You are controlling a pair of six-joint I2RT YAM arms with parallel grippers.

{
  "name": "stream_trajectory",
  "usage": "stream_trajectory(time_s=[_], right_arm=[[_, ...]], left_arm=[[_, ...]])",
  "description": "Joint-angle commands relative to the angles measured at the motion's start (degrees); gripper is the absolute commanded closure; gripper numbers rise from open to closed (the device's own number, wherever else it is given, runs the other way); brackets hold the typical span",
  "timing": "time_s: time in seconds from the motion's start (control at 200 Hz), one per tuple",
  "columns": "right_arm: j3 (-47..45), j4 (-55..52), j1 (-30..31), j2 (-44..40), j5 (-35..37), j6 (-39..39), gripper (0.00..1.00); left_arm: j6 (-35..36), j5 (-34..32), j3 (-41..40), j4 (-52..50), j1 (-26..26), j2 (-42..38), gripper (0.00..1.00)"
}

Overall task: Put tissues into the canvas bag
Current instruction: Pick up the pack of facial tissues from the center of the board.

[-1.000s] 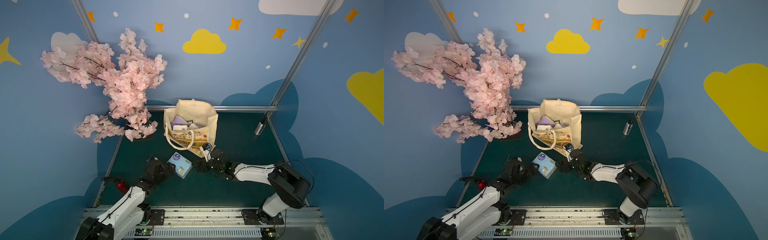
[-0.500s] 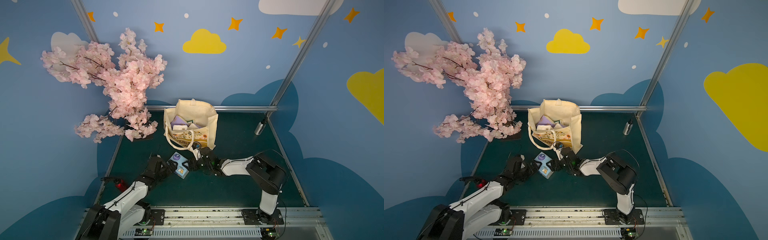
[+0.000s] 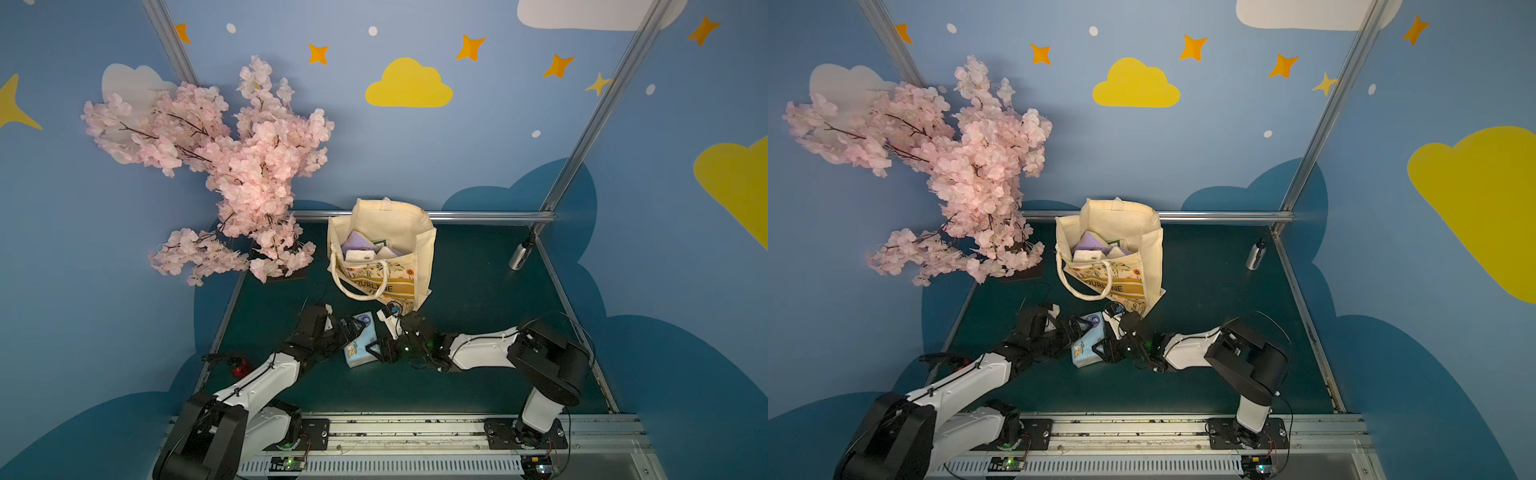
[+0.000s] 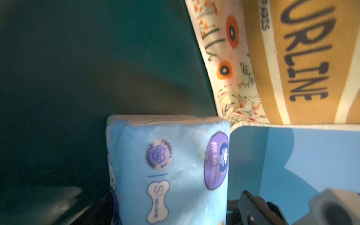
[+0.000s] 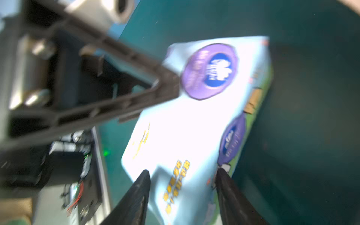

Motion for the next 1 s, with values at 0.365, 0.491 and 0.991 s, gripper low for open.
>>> stream_trajectory(time_s=[0.365, 0.491, 0.991], right_arm=[[-4.42, -12.84, -1.61, -10.28, 10.22, 2.26, 0.29], [-3.10, -9.87, -2.07, -7.49, 7.81, 2.65, 0.28], [-2.14, -1.17, -6.61, -0.92, -1.06, 7.71, 0.30]], left_arm=[[-0.49, -4.10, -7.36, -11.87, 0.56, -19.29, 0.00], [0.72, -4.66, -7.56, -13.74, 0.55, -19.80, 0.02], [2.57, 5.33, -6.93, 3.92, 0.65, -3.79, 0.02]])
